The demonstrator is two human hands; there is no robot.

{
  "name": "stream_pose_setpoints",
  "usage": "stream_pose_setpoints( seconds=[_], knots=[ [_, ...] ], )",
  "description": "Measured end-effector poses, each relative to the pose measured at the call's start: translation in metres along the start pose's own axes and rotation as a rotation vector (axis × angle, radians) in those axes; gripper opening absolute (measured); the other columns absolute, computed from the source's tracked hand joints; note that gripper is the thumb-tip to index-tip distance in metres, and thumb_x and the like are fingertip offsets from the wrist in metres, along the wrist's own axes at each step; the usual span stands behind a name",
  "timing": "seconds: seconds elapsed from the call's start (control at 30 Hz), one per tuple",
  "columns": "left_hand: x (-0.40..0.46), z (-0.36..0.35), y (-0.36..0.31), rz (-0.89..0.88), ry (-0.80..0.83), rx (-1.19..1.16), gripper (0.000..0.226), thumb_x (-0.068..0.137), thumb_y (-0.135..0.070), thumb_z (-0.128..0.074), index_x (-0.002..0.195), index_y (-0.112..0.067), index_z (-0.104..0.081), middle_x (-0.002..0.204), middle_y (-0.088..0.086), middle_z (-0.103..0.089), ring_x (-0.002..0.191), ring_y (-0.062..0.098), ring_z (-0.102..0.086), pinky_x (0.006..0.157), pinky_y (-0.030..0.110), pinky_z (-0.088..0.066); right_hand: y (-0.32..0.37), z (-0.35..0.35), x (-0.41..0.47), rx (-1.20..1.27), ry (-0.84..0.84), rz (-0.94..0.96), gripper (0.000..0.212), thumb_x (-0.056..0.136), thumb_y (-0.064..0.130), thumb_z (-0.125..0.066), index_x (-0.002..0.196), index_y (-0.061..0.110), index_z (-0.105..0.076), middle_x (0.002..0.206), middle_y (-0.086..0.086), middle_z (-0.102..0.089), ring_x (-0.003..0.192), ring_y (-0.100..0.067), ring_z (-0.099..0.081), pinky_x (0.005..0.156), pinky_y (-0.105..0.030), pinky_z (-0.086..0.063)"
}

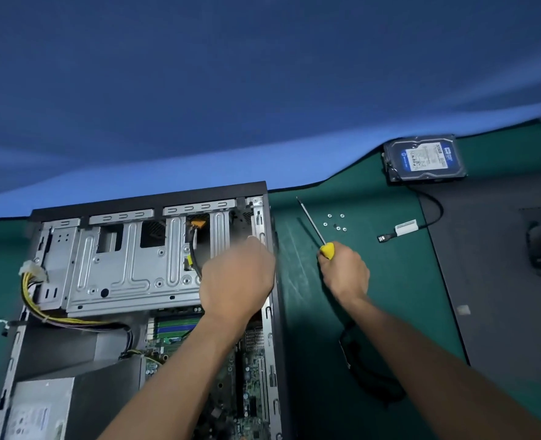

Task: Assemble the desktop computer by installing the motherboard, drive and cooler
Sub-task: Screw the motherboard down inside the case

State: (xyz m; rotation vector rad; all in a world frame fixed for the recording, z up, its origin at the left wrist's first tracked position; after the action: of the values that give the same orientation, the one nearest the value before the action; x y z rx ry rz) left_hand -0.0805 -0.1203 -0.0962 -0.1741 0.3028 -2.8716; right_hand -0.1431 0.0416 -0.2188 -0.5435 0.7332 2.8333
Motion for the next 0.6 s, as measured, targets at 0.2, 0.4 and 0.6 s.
stream_pose_setpoints(
  seconds=[0.2,0.4,0.6],
  knots=[
    [0.000,0.002,0.000,-0.019,-0.063,-0.052,0.031,0.084,-0.021,-0.041,0.054,-0.014,-0.044,0.044,-0.008,-0.029,0.034,0.016,-0.024,0.042,0.014,-0.007,0.006,-0.004,-0.003,-0.060,0.016,0.059,0.023,0.094,0.029,-0.048,0.090,0.009,-0.060,0.089,-0.014,-0.067,0.081,-0.035,-0.059,0.063,-0.032,-0.035],
    [-0.008,0.011,0.001,-0.050,-0.173,-0.331,0.027,0.093,-0.026,-0.034,0.068,-0.019,-0.037,0.049,-0.004,-0.034,0.036,0.014,-0.029,0.036,0.022,-0.019,0.019,0.023,-0.034,0.544,0.019,-0.004,0.031,0.088,0.023,-0.061,0.062,0.007,-0.055,0.052,-0.004,-0.051,0.057,-0.027,-0.049,0.057,-0.036,-0.044],
    [-0.011,0.033,0.006,-0.032,0.006,-0.424,0.026,0.098,-0.022,-0.041,0.073,-0.028,-0.047,0.058,-0.007,-0.055,0.053,0.010,-0.053,0.051,0.025,-0.039,0.049,0.069,-0.102,0.842,0.140,0.095,0.021,0.088,0.011,-0.063,0.068,0.018,-0.066,0.040,0.005,-0.046,0.036,-0.012,-0.042,0.044,-0.025,-0.041]
  ],
)
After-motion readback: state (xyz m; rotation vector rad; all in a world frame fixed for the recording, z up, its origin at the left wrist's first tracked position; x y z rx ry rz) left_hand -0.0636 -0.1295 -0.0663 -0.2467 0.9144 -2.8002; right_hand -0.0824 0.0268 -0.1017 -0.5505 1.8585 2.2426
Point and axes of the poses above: each hand's wrist, its own x-axis towards the middle knuckle, its own z-axis out of the back of the hand, y = z × x, the point moved 3 cm from there along x, towards the middle knuckle
